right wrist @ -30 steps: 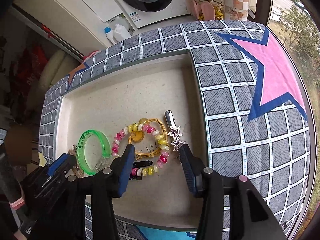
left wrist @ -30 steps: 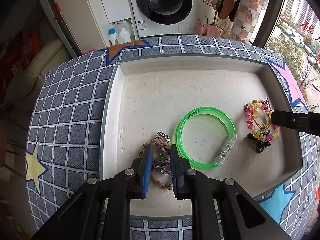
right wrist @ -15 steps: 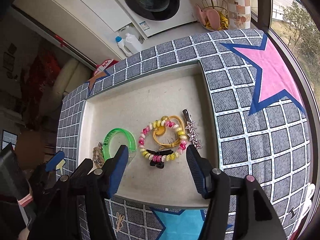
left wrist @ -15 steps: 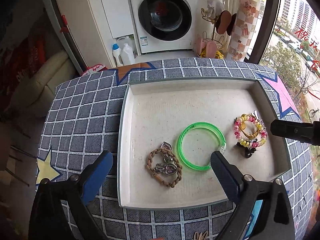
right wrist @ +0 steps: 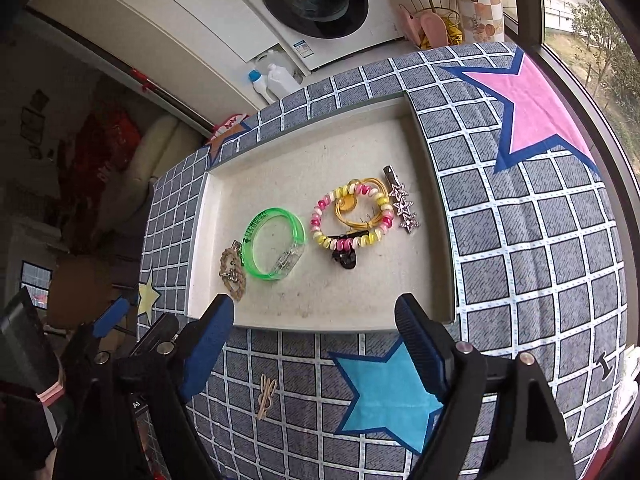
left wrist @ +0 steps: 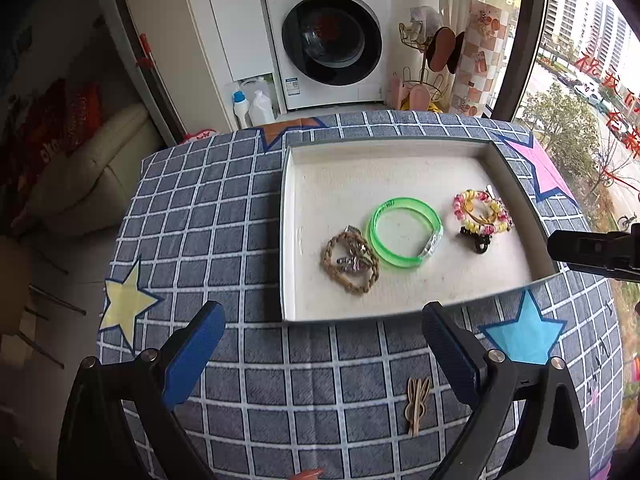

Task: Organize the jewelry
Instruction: 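Move both tools back from the tray toward the brown coil hair tie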

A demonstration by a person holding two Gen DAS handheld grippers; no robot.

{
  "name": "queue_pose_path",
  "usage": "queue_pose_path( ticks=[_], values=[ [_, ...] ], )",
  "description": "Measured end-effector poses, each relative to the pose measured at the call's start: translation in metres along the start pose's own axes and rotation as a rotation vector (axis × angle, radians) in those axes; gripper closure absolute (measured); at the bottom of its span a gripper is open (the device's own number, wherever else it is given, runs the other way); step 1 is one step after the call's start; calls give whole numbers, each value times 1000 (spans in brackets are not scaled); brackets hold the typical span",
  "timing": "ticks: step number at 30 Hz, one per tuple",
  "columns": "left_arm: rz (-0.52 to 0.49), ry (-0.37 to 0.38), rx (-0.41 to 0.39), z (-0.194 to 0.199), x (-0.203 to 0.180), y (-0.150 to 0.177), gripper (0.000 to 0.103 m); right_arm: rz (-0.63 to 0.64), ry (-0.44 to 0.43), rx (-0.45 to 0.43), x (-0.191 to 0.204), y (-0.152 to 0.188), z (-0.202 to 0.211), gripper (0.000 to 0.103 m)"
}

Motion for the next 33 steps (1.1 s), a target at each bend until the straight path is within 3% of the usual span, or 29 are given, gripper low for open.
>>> queue_pose_path(
  ticks=[8, 20, 33],
  values=[
    [42, 27, 108, 27, 8, 71, 0, 3, 32, 22, -6, 45, 13, 15],
    [23, 97, 230, 64, -21, 164, 0, 3, 64, 157, -9, 120, 26, 15],
    [3, 166, 310, 62, -38, 206, 0, 6, 88, 205, -3, 159, 28, 15]
  ],
)
Point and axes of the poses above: each gripper's, at about its wrist camera, not at the fingertips, and z roughly against the way its jaws point, x to its left, y to its underside, the point moved 10 cm from there along -z, roughly the way its jaws point, and after that the axes turned 11 degrees about -x, right-handed, at the moved point
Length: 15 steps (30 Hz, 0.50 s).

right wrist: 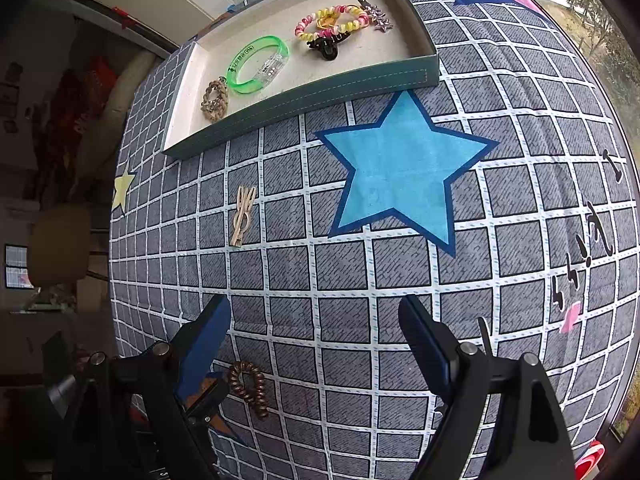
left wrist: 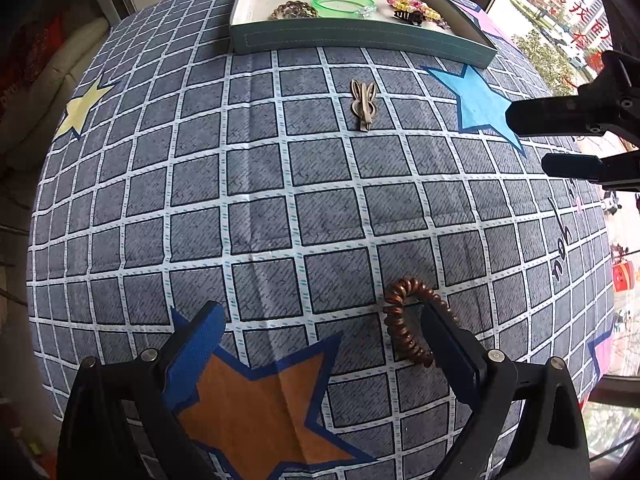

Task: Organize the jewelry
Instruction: 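Move both tools back from the tray toward the brown coil hair tie, then grasp the brown coil hair tie with the left tool while the right tool grasps the bunny hair clip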

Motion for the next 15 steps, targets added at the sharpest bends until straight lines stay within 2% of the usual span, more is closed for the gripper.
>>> queue_pose_path(
  ticks=[6, 7, 8, 15],
  values=[
    [4, 5, 16, -13, -10, 12, 0, 13, 23, 19, 4, 7, -8, 15],
    [6, 6, 15, -14, -11, 14, 2, 14, 28, 22, 4, 8, -9, 15],
    [4, 3, 19, -16, -11, 15, 8, 16, 33, 24, 5, 8, -11, 15],
    [-9, -15, 8, -28, -26, 27, 17, 38, 54, 31, 17, 5, -26, 15]
  ],
)
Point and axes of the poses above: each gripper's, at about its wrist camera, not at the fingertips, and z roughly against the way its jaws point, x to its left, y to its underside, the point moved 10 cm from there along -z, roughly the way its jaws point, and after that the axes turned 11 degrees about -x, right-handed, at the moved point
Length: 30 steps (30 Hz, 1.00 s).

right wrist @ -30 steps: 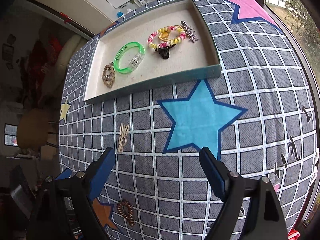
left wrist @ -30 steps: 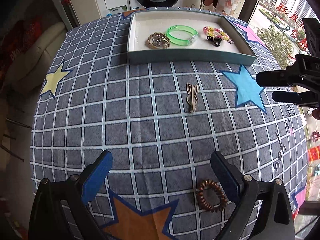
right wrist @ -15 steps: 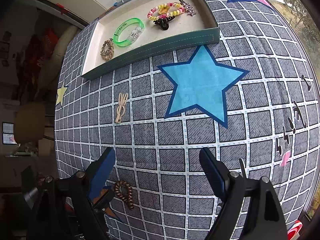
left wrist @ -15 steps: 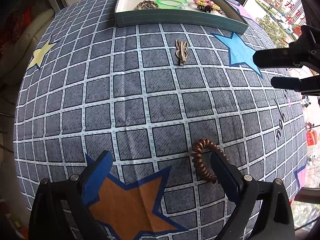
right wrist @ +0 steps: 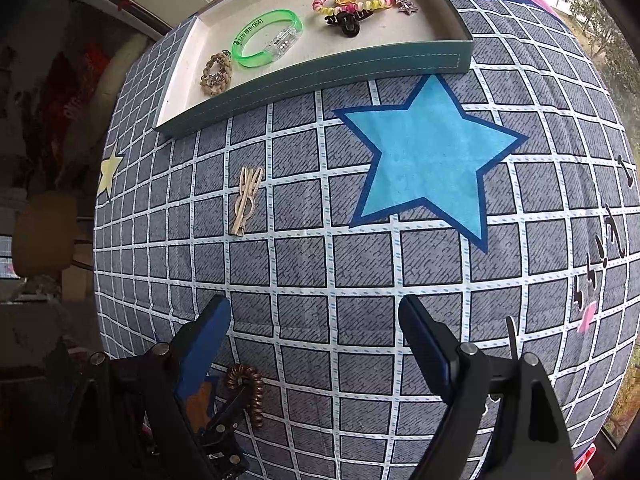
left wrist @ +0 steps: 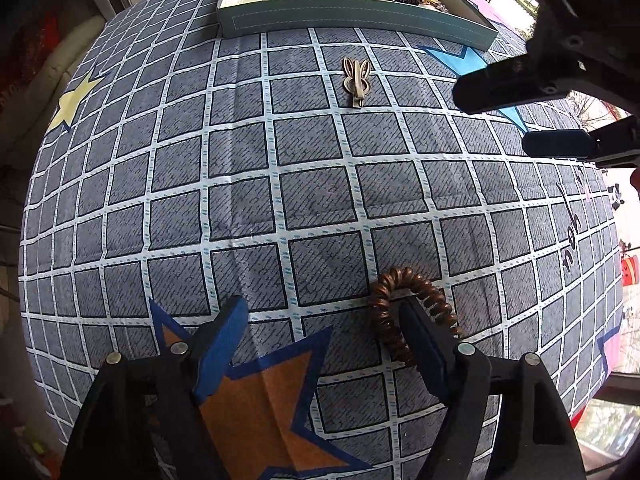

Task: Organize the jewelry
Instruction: 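Grasp the brown coil hair tie with the left tool while the right tool grasps the bunny hair clip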

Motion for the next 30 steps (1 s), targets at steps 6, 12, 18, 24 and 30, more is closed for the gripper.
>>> queue_pose_path(
  ticks=[6, 12, 18, 24, 30],
  values=[
    [-4, -5, -16, -4, -8, -3, 34, 26, -7, -7, 21, -12, -14, 15],
    [-8, -7, -35, 7, 0, -6, 61, 54, -9, 0, 34, -17, -24, 15],
    [28, 38, -35, 15, 13, -10, 79, 65, 7, 8, 36, -17, -34, 16],
    [39, 50, -46, 29, 31, -12, 79, 93, 40, 1, 44, -22, -45, 34],
    [42, 47, -46, 43, 36, -13, 79, 182, 82, -25, 58, -25, -55, 43]
  ],
)
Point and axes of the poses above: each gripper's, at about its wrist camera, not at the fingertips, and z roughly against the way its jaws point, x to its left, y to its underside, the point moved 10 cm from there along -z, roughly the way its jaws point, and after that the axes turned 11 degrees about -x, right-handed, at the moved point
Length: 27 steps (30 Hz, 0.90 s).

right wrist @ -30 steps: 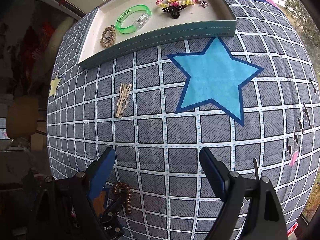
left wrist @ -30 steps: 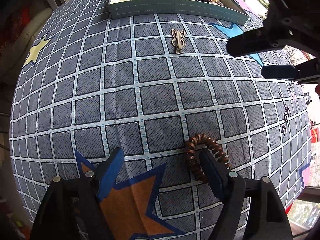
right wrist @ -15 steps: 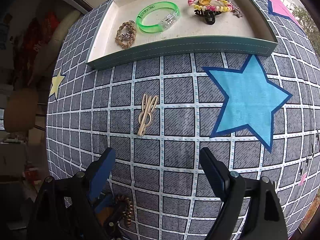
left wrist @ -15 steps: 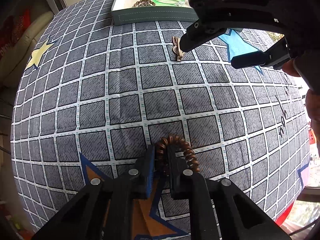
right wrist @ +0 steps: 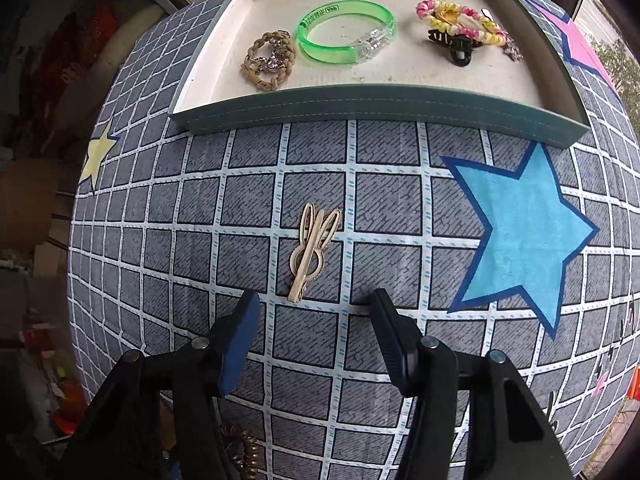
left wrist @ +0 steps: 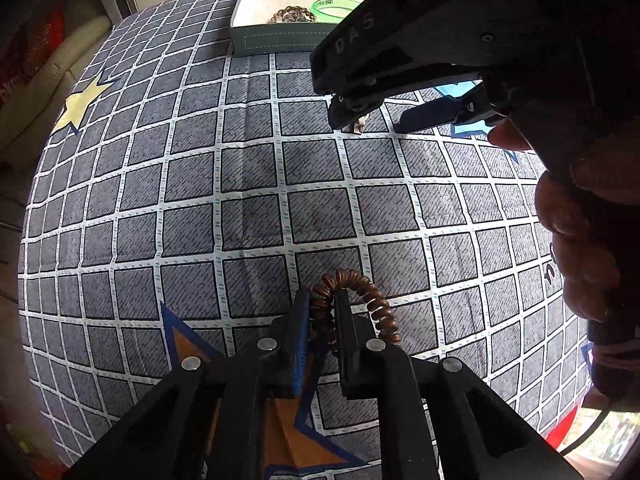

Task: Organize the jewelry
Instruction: 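Grasp the brown coil hair tie with the left tool while the right tool grasps the bunny hair clip, then carry the coil hair tie and bunny clip into the tray while both tools open to release them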

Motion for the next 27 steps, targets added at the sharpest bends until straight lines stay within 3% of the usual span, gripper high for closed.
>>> queue_pose_path(
  ticks=[3, 5, 7, 16, 27],
  values=[
    [1, -2, 4, -1, -3, 2, 78, 77, 60, -20, 4, -3, -3, 56],
    [1, 0, 8, -1, -4, 4, 79, 128, 104, -29, 2, -4, -3, 80],
    [4, 1, 16, -4, -7, 7, 79, 146, 114, -33, -1, -5, -4, 94],
    [32, 28, 1, -3, -10, 4, 79, 53, 4, -61, -23, 4, 18, 94],
    [61, 33, -80, 10, 2, -62, 79, -48, -66, -70, -50, 16, 56, 94]
  ],
)
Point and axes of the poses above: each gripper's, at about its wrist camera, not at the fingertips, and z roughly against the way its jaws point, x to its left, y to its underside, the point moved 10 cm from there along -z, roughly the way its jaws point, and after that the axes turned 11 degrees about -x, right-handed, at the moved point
